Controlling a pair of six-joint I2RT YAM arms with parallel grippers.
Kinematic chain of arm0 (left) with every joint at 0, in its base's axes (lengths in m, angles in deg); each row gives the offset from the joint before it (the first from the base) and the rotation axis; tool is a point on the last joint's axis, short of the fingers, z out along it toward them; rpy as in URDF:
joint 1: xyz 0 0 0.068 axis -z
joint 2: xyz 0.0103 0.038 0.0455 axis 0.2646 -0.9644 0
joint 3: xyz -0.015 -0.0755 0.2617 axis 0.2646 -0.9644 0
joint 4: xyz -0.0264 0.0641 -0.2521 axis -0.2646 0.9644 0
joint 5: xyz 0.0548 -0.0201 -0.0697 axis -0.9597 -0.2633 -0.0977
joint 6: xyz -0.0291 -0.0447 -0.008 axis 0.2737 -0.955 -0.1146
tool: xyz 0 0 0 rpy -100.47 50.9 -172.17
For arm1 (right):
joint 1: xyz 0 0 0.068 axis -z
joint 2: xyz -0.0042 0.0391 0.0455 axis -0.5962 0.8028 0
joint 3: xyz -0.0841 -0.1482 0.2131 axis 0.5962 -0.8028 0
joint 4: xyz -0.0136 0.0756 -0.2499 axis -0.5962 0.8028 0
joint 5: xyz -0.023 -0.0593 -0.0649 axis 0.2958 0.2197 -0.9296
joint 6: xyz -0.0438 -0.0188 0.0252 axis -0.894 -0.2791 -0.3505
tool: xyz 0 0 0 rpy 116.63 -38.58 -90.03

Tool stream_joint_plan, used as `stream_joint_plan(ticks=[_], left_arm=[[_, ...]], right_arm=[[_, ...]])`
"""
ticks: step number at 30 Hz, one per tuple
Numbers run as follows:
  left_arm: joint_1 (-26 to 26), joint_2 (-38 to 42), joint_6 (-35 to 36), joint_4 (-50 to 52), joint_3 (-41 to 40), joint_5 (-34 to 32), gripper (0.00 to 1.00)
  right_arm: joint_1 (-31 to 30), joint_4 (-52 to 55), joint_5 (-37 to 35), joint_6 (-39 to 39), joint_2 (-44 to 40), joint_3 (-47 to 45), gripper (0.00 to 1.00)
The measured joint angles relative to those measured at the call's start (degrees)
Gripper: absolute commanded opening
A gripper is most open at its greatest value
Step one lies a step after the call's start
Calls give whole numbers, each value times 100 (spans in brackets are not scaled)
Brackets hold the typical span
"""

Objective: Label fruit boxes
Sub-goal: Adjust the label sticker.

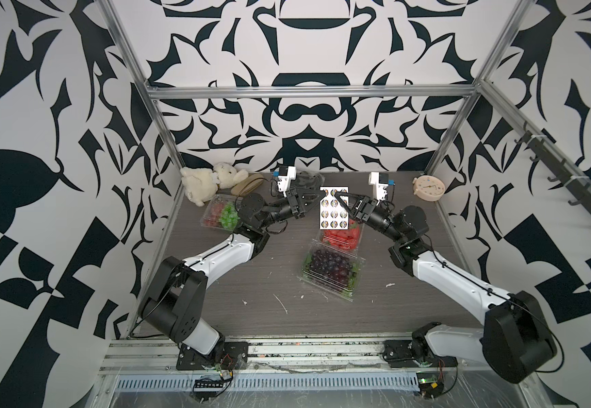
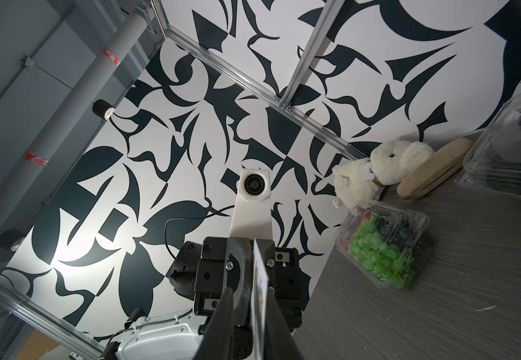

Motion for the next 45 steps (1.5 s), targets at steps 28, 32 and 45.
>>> stream_joint_plan(ticks=[28, 32, 45], left_arm=[[0, 2, 22, 52, 0, 170, 0], [0, 2, 33, 52, 0, 170, 0], [-48, 0, -13, -15, 2, 138, 3]], right_arm=[[24, 186, 42, 0, 111, 76, 0], [26, 179, 46, 7, 111, 76, 0], [61, -968, 382, 656, 651, 155, 0]])
